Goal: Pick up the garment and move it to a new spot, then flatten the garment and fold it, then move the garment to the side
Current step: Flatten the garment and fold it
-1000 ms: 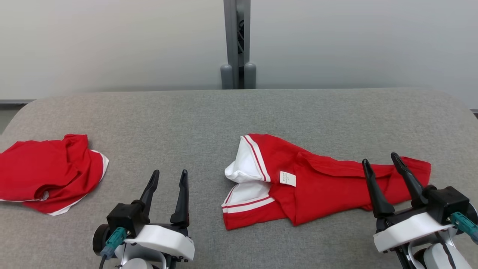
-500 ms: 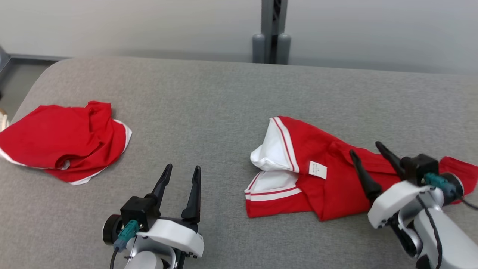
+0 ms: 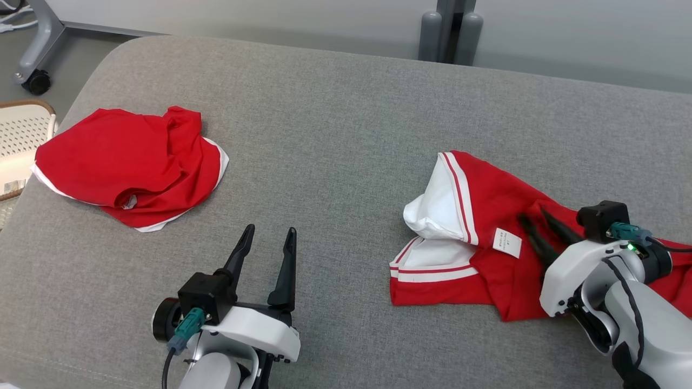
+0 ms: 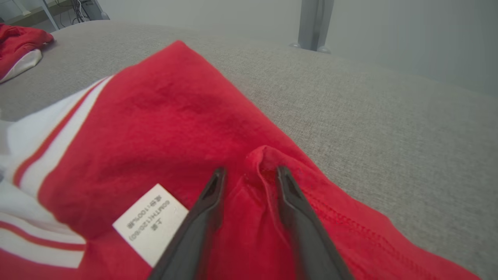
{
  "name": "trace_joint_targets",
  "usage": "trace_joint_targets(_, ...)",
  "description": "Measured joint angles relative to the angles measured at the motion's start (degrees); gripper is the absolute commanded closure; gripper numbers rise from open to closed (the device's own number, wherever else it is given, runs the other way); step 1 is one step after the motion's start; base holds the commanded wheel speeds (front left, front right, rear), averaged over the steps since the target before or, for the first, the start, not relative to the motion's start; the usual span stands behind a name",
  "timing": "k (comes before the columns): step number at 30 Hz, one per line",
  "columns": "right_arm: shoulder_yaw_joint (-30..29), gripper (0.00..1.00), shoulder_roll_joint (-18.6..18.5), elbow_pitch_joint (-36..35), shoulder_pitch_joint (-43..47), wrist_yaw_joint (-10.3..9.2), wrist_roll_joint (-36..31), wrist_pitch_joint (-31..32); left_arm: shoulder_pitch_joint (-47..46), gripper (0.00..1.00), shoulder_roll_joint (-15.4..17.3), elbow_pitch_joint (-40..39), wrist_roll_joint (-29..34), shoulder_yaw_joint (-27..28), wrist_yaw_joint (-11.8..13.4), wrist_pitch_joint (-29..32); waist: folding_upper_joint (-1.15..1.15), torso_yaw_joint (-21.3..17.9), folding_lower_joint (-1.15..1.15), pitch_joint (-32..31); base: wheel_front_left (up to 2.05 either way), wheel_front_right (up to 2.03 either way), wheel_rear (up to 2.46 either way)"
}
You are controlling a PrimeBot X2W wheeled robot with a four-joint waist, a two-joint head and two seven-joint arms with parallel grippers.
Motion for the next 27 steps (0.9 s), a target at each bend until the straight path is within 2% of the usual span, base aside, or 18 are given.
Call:
trace_joint_targets(9,3.09,1.00,-1.91,0.23,-3.77,0.00,3.92,-3.12,-0.48,0.00,-0.01,0.00,-0.31,-0.04,0.41,0.00,0.00,-0.78,0.00,-0.02,0.00,0.00,0.00)
trace_joint_targets(15,1.36,1.00,-6.43,-0.52,-9.26,0.00,5.72,-4.14,-0.72,0.00,0.00,-0.15,-0.37,-0.23,0.41,0.00,0.00,-1.40,0.00,0.31,0.00,0.00,0.00)
trace_joint_targets(21,-5.13,1.00,-11.23,3.96,-16.46,0.00,7.40,-4.61,-1.13,0.00,0.00,-0.66,-0.47,-0.68,0.37,0.00,0.00,-1.24,0.00,1.82,0.00,0.00,0.00)
trace_joint_targets(27,-12.09,1.00,-13.15,14.68,-23.22,0.00,6.32,-4.77,-2.50,0.00,-0.01,-0.93,-0.63,-1.16,0.33,0.00,0.00,-0.08,0.00,4.72,0.00,0.00,0.00)
